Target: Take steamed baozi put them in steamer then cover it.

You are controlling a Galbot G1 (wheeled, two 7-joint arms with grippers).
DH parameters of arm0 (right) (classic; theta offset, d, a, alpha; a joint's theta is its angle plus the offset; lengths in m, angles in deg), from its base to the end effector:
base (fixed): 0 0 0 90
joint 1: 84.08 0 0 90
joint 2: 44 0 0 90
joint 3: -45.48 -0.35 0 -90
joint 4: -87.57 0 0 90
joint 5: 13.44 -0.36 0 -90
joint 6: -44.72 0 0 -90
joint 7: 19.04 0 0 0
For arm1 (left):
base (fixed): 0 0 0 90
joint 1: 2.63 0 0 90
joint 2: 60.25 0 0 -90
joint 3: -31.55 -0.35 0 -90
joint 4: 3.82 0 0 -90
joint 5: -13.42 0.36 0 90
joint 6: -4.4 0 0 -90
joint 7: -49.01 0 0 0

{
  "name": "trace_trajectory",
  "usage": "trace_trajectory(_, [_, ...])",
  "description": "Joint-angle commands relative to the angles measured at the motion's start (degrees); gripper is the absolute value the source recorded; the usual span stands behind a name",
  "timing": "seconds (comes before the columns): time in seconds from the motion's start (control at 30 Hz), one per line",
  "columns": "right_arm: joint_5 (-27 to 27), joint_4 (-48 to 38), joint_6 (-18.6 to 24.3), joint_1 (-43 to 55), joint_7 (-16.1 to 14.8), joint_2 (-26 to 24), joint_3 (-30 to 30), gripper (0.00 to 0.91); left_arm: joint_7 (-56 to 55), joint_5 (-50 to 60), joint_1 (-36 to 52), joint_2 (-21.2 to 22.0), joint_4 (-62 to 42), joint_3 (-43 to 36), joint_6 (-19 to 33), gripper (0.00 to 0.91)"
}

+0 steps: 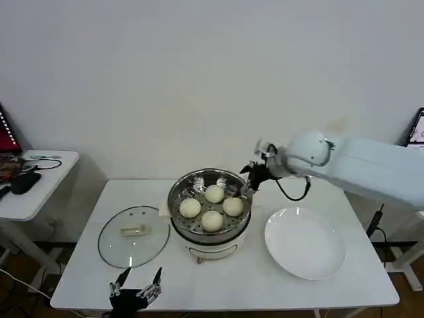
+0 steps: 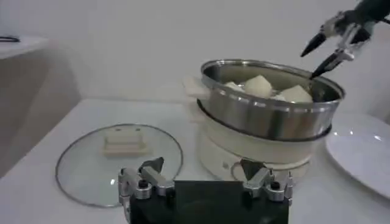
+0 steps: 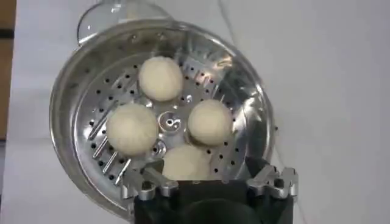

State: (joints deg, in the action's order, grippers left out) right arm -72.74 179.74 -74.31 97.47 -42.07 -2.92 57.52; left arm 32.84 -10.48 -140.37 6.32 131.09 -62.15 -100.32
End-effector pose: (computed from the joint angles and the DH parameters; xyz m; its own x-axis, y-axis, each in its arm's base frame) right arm 0.4881 -0.0224 -0.0619 -0.4266 -0.5387 0.7265 -0.8934 0.3760 -0.2458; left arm 0.1012 0.0230 -0.2518 -0.9199 0.0766 0.3845 0.0454 0.9950 -0.0894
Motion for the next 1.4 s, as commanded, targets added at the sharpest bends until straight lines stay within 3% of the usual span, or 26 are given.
trace_trajectory(0.03, [0.5,4.9,2.4,-13.7,3.7,-10.8,-19.4,0.907,-0.1,-0.2,0.5,0.5,0.2,1.1,-0.3,0.907])
trace_trajectory(0.33, [4.6,8.8,9.4,-38.7,8.5,-15.2,-44.7,0.907,-0.1,-0.2,1.4,1.8,0.1,1.7,-0.4,0.907])
trace_trajectory(0.4, [7.5,10.2,12.8,-50.7,10.2,-15.3,-55.9,0.907,-0.1,0.0,1.6,2.5,0.1,1.9,-0.3,0.907])
trace_trajectory(0.43, [7.7,10.4,14.2,-54.7,10.7,-15.1,-58.5,0.907,0.0,0.1,1.7,2.8,0.1,2.1,-0.2,0.907])
trace_trajectory(0.5, [8.4,11.3,17.1,-65.6,12.9,-13.7,-70.0,0.907,0.1,0.1,1.9,3.1,-0.1,2.7,-0.2,0.907])
trace_trajectory(0.67, [18.0,12.1,25.0,-84.8,15.0,-7.3,-86.7,0.907,1.0,2.8,2.0,3.0,-0.7,3.7,1.4,0.907])
trace_trajectory(0.77, [19.9,13.9,27.7,-93.4,17.4,-1.1,-95.7,0.907,1.5,5.2,2.0,2.8,-1.2,3.8,2.3,0.907])
trace_trajectory(1.0, [27.8,16.1,33.5,-104.8,19.3,10.9,-104.3,0.907,2.2,6.8,2.3,2.6,-2.6,4.5,3.3,0.907])
trace_trajectory(1.17, [34.3,16.4,37.0,-111.5,18.0,18.3,-108.3,0.907,4.6,14.4,2.6,1.4,-6.6,5.6,7.9,0.907])
trace_trajectory(1.4, [37.0,18.2,39.9,-119.0,16.1,24.4,-111.9,0.907,4.3,25.2,2.4,-0.1,-14.1,7.5,13.3,0.907])
